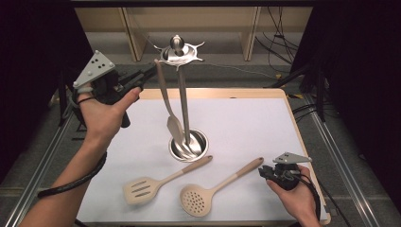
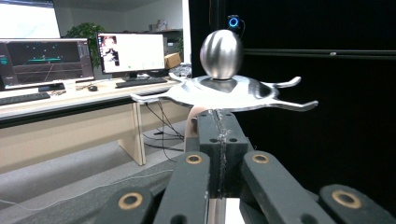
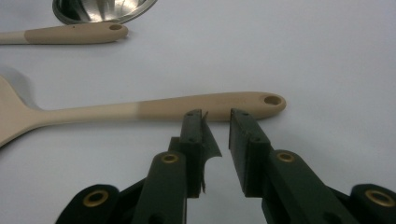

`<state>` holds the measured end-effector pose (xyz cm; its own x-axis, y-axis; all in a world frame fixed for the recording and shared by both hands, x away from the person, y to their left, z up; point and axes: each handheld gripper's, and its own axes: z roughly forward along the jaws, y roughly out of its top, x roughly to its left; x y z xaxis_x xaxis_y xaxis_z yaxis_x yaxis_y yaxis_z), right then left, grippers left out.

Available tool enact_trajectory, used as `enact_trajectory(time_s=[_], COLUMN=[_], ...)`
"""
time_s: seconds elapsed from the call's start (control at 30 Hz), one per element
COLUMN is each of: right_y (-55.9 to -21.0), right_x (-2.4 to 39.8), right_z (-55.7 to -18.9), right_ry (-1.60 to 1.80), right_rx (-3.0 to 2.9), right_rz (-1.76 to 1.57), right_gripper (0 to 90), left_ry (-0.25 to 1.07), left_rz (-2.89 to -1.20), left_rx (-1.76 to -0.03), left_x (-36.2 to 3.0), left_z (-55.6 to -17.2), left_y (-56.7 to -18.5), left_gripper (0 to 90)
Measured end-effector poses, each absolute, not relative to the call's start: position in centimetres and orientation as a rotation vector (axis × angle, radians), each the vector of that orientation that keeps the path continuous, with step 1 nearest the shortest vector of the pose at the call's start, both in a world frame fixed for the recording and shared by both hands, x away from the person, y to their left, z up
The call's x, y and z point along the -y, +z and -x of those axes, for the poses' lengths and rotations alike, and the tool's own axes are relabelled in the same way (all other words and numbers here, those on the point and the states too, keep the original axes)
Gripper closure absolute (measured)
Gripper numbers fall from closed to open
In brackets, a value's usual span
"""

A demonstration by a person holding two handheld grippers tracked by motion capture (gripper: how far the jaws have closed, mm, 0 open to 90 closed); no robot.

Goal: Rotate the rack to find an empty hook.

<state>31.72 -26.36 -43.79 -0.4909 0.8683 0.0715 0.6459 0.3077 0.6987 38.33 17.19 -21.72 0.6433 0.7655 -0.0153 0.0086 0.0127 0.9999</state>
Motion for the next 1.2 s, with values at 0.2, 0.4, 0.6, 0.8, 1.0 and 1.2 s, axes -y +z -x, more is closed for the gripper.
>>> enact_trajectory(time_s=[0.2,0.4,0.6,0.8,1.0,1.2], right_y=[-43.8,-43.8,-44.0,-43.9,-43.9,-44.0], right_x=[26.5,26.4,26.6,26.6,26.5,26.6], right_z=[-31.8,-31.7,-32.0,-32.0,-31.8,-32.0], right_ry=[0.974,0.975,0.978,0.975,0.965,0.974], right_rx=[-2.261,-2.265,-2.27,-2.273,-2.267,-2.268], right_rz=[-1.355,-1.383,-1.325,-1.319,-1.36,-1.326], right_gripper=[75.7,75.8,75.8,75.8,75.8,75.9], left_ry=[0.667,0.676,0.684,0.707,0.707,0.713], left_rz=[-1.454,-1.459,-1.454,-1.468,-1.474,-1.48], left_rx=[-0.709,-0.723,-0.74,-0.746,-0.748,-0.749], left_x=[-17.5,-17.8,-18.1,-17.9,-17.8,-17.7], left_z=[-39.1,-39.8,-40.5,-41.2,-41.9,-42.1], left_y=[-21.7,-21.5,-21.3,-21.2,-21.1,-21.1], left_gripper=[89.6,89.6,89.6,89.6,89.6,89.5])
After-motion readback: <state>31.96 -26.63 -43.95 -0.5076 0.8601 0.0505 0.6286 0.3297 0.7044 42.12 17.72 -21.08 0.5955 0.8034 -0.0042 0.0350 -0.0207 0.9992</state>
